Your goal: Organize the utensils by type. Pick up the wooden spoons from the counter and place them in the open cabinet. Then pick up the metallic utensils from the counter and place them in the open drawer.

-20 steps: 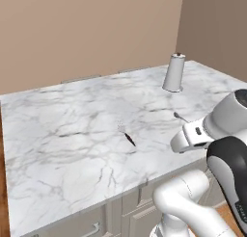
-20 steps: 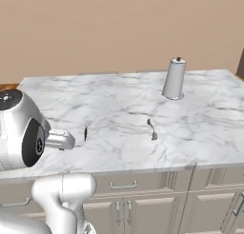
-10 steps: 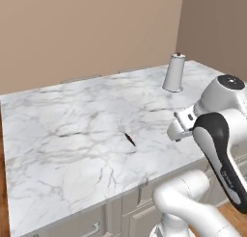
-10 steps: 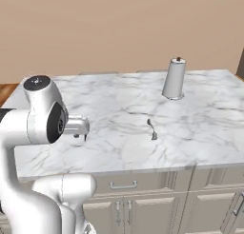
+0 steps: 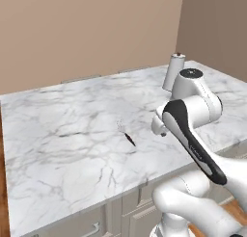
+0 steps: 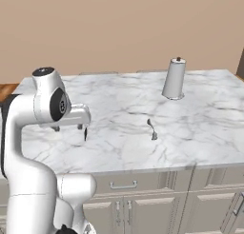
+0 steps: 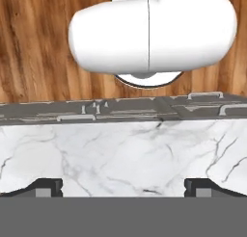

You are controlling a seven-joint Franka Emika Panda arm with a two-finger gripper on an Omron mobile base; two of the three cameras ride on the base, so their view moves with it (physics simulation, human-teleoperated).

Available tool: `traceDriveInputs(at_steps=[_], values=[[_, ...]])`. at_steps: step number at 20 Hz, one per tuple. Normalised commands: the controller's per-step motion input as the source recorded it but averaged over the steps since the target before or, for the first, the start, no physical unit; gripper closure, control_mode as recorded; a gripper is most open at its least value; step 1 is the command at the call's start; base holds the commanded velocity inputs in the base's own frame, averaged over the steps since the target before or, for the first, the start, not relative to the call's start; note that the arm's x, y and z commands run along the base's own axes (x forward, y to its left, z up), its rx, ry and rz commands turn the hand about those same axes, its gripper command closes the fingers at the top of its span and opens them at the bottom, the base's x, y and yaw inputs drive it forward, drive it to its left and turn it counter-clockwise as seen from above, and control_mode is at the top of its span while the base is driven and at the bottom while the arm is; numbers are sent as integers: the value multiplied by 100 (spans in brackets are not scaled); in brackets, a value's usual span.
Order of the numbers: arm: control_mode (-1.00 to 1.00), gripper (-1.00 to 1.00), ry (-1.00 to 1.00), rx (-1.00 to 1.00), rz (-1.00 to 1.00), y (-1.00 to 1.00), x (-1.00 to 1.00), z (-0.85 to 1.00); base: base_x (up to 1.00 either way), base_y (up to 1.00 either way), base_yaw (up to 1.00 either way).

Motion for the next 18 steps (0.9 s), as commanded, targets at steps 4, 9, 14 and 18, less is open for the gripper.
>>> traceDriveInputs(at_steps=[4,9,14,18], values=[[-100,-100,1,-12,20,13,17,-59,0,0,0],[-100,-100,0,-10,19,17,35,-39,0,0,0],[-100,-100,0,-2,15,18,52,-7,0,0,0],[-100,-100,1,0,11,30,58,0,0,0,0]])
